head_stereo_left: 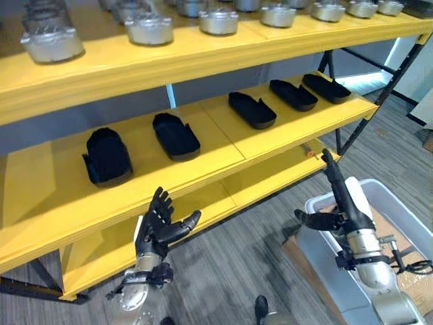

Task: Move parts from the plastic box to the shelf.

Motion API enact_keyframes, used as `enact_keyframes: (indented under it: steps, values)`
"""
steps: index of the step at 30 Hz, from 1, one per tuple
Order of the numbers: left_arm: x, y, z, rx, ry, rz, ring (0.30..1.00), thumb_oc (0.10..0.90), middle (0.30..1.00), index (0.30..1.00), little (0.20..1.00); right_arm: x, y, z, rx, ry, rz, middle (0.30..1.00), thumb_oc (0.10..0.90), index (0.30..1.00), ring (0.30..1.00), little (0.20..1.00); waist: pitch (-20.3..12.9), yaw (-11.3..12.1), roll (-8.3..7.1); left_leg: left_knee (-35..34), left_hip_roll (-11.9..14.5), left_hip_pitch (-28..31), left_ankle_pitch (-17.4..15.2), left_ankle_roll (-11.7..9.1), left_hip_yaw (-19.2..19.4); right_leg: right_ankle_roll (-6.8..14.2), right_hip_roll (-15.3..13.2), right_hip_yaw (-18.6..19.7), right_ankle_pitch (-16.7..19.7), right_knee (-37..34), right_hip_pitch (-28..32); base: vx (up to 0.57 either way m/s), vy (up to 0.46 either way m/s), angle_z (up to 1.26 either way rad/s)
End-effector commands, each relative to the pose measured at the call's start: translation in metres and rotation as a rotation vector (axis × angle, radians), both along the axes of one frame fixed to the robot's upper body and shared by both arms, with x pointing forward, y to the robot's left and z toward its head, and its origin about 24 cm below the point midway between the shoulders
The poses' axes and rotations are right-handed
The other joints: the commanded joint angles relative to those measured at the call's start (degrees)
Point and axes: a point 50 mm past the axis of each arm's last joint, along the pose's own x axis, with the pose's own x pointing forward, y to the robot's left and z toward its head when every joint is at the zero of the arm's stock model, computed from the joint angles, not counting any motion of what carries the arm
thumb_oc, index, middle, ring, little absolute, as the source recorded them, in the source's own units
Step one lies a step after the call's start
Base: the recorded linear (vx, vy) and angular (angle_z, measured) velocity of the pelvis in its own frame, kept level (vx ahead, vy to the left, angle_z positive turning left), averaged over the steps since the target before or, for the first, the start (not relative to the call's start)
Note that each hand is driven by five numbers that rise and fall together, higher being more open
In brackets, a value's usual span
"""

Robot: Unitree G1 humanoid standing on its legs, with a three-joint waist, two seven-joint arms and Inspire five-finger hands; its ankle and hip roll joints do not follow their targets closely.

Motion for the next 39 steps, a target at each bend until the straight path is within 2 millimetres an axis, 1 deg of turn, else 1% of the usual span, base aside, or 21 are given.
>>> enact_keyframes:
  steps: [1,2,4,5,7,8,9,10,11,12,15,16,17,19,23,31,33,35,36,37,39]
  values:
    - [0.021,0.012,0.048,0.112,-0.262,0.030,1.000,0.900,1.000,1.000,1.000,0.009,0.014,0.065,0.061,-0.349,0.099,1.000,0.900,1.000,1.000,1.000,-0.6,2.3,-3.17,0.0,0.9,-1.9,8.4,-1.4,-7.6,-1.9,2.7,1.8,-7.5,3.2,3.1,-0.08,-0.132,-0.45]
    - [0.022,0.012,0.049,0.106,-0.267,0.046,1.000,0.900,1.000,1.000,1.000,0.010,0.015,0.067,0.063,-0.361,0.103,1.000,0.900,1.000,1.000,1.000,-0.3,3.0,-3.23,0.7,-0.2,-3.0,9.1,-0.9,-12.0,-2.1,3.1,2.8,-7.3,2.6,3.1,-0.06,-0.129,-0.42]
    - [0.022,0.013,0.050,0.102,-0.275,0.062,1.000,0.900,1.000,1.000,1.000,0.014,0.015,0.068,0.074,-0.361,0.108,1.000,0.900,1.000,1.000,1.000,-0.1,4.0,-3.65,3.6,-2.8,-5.5,8.4,-0.1,-18.5,-2.5,3.2,4.3,-6.5,1.5,3.0,-0.04,-0.120,-0.73]
    - [0.022,0.013,0.051,0.098,-0.279,0.070,1.000,0.900,1.000,1.000,1.000,0.017,0.017,0.067,0.080,-0.356,0.114,1.000,0.900,1.000,1.000,1.000,0.3,4.8,-4.04,6.0,-5.4,-6.7,7.2,0.7,-22.7,-2.7,3.3,5.8,-5.9,0.8,3.0,-0.02,-0.110,-0.65]
    - [0.020,0.013,0.049,0.093,-0.274,0.070,1.000,0.900,1.000,1.000,1.000,0.020,0.017,0.066,0.089,-0.339,0.126,1.000,0.900,1.000,1.000,1.000,0.7,5.8,-4.57,7.9,-10.3,-8.1,4.6,1.7,-27.6,-3.1,3.4,8.3,-4.4,-0.7,2.9,-0.02,-0.074,-0.55]
    - [0.020,0.013,0.049,0.094,-0.274,0.070,1.000,0.900,1.000,1.000,1.000,0.020,0.017,0.066,0.089,-0.339,0.126,1.000,0.900,1.000,1.000,1.000,0.7,5.8,-4.64,8.4,-10.5,-8.3,4.4,1.8,-27.7,-3.1,3.2,8.3,-4.4,-0.9,2.9,0.05,-0.052,-0.95]
    - [0.017,0.012,0.047,0.089,-0.269,0.055,1.000,0.900,1.000,1.000,1.000,0.019,0.015,0.063,0.091,-0.316,0.127,1.000,0.900,1.000,1.000,1.000,0.7,5.7,-4.93,6.9,-14.4,-8.4,0.9,2.8,-27.9,-3.1,3.0,9.1,-3.5,-2.6,3.9,0.09,-0.003,-0.86]
    - [0.016,0.010,0.046,0.089,-0.266,0.041,1.000,0.900,1.000,1.000,1.000,0.019,0.015,0.061,0.092,-0.308,0.124,1.000,0.900,1.000,1.000,1.000,0.7,5.7,-4.71,5.8,-16.0,-8.3,0.5,2.9,-27.9,-3.0,2.9,9.2,-3.1,-3.2,4.1,0.15,0.015,-0.57]
    - [0.017,0.009,0.046,0.073,-0.272,0.039,1.000,0.900,1.000,1.000,1.000,0.019,0.016,0.060,0.093,-0.307,0.122,1.000,0.900,1.000,1.000,1.000,1.1,6.6,-4.31,3.7,-21.5,-10.1,0.8,3.5,-31.8,-2.7,3.2,10.3,-3.0,-4.2,4.4,0.06,0.057,-0.32]
    - [0.017,0.009,0.047,0.073,-0.274,0.038,1.000,0.900,1.000,1.000,1.000,0.019,0.016,0.060,0.093,-0.308,0.121,1.000,0.900,1.000,1.000,1.000,1.2,6.5,-4.39,4.0,-21.8,-10.6,1.2,3.5,-31.9,-2.6,3.0,10.2,-2.7,-4.1,4.2,0.04,0.033,-0.51]
    - [0.022,0.004,0.052,0.038,-0.304,0.031,1.000,0.900,1.000,1.000,1.000,0.028,0.025,0.063,0.053,-0.330,0.134,1.000,0.900,1.000,1.000,1.000,1.9,7.7,-3.84,3.3,-27.7,-14.1,3.3,3.8,-36.7,-2.5,4.9,13.9,-2.4,-5.1,4.8,0.07,0.029,-0.99]
    - [0.022,0.004,0.053,0.029,-0.310,0.035,1.000,0.900,1.000,1.000,1.000,0.029,0.029,0.065,0.047,-0.333,0.149,1.000,0.900,1.000,1.000,1.000,1.9,7.9,-3.79,3.0,-28.1,-13.6,2.3,4.2,-37.3,-2.3,5.5,15.6,-2.5,-4.8,4.7,0.11,0.080,-0.20]
    - [0.022,0.004,0.053,0.018,-0.317,0.041,1.000,0.900,1.000,1.000,1.000,0.029,0.031,0.066,0.044,-0.336,0.160,1.000,0.900,1.000,1.000,1.000,1.4,7.7,-3.75,1.8,-27.3,-12.4,1.9,4.5,-36.8,-2.1,5.9,16.9,-2.3,-5.2,4.8,0.08,0.110,-0.46]
    - [0.026,0.000,0.057,0.019,-0.340,0.031,1.000,0.900,1.000,1.000,1.000,0.029,0.031,0.067,0.033,-0.342,0.151,1.000,0.900,1.000,1.000,1.000,1.2,7.5,-3.64,1.1,-26.7,-12.2,2.9,4.5,-34.6,-1.7,5.5,17.3,-1.4,-6.2,4.5,0.09,0.143,-0.74]
    - [0.027,0.003,0.058,0.063,-0.338,0.040,1.000,0.900,1.000,1.000,1.000,0.027,0.034,0.065,0.052,-0.340,0.156,1.000,0.900,1.000,1.000,1.000,-0.4,6.7,-4.31,0.0,-25.7,-10.4,1.4,5.7,-30.6,-0.7,4.7,19.7,-1.0,-6.8,4.7,0.13,0.113,-0.46]
    - [0.027,0.004,0.060,0.083,-0.328,0.050,1.000,0.900,1.000,1.000,1.000,0.031,0.047,0.061,0.051,-0.305,0.209,1.000,0.900,1.000,1.000,1.000,-1.1,6.2,-5.63,2.0,-26.0,-8.0,-4.0,9.4,-24.1,1.1,4.0,26.0,-0.9,-5.8,4.6,0.12,0.092,-0.59]
    - [0.028,0.005,0.060,0.090,-0.328,0.053,1.000,0.900,1.000,1.000,1.000,0.032,0.050,0.063,0.047,-0.312,0.218,1.000,0.900,1.000,1.000,1.000,-0.8,6.4,-5.74,3.0,-26.0,-8.2,-4.7,9.8,-23.5,1.4,4.1,26.4,-1.1,-4.6,3.7,0.03,0.051,-0.50]
    - [0.030,0.006,0.064,0.101,-0.339,0.059,1.000,0.900,1.000,1.000,1.000,0.035,0.055,0.067,0.038,-0.332,0.232,1.000,0.900,1.000,1.000,1.000,0.5,7.2,-5.34,3.9,-25.9,-8.6,-5.7,10.6,-22.3,2.7,4.1,24.5,-2.0,1.5,0.7,-0.02,0.046,-0.39]
    - [0.032,0.005,0.066,0.111,-0.347,0.060,1.000,0.900,1.000,1.000,1.000,0.037,0.061,0.072,0.027,-0.350,0.251,1.000,0.900,1.000,1.000,1.000,1.8,7.2,-5.23,3.8,-26.1,-8.1,-6.1,10.7,-21.0,5.0,3.2,22.0,0.7,5.3,-2.4,-0.04,0.022,-0.51]
    - [0.033,0.006,0.068,0.114,-0.355,0.067,1.000,0.900,1.000,1.000,1.000,0.040,0.065,0.074,0.020,-0.363,0.254,1.000,0.900,1.000,1.000,1.000,2.4,7.1,-5.03,3.4,-26.1,-7.8,-6.4,10.6,-20.2,6.1,1.5,21.0,3.0,5.9,-4.3,-0.01,-0.006,-0.60]
    - [0.034,0.008,0.068,0.110,-0.356,0.072,1.000,0.900,1.000,1.000,1.000,0.044,0.068,0.080,0.011,-0.384,0.262,1.000,0.900,1.000,1.000,1.000,3.2,7.1,-4.37,2.9,-25.1,-7.4,-6.8,10.1,-19.1,6.1,-1.9,18.9,5.2,3.4,-6.6,0.02,-0.078,-0.62]
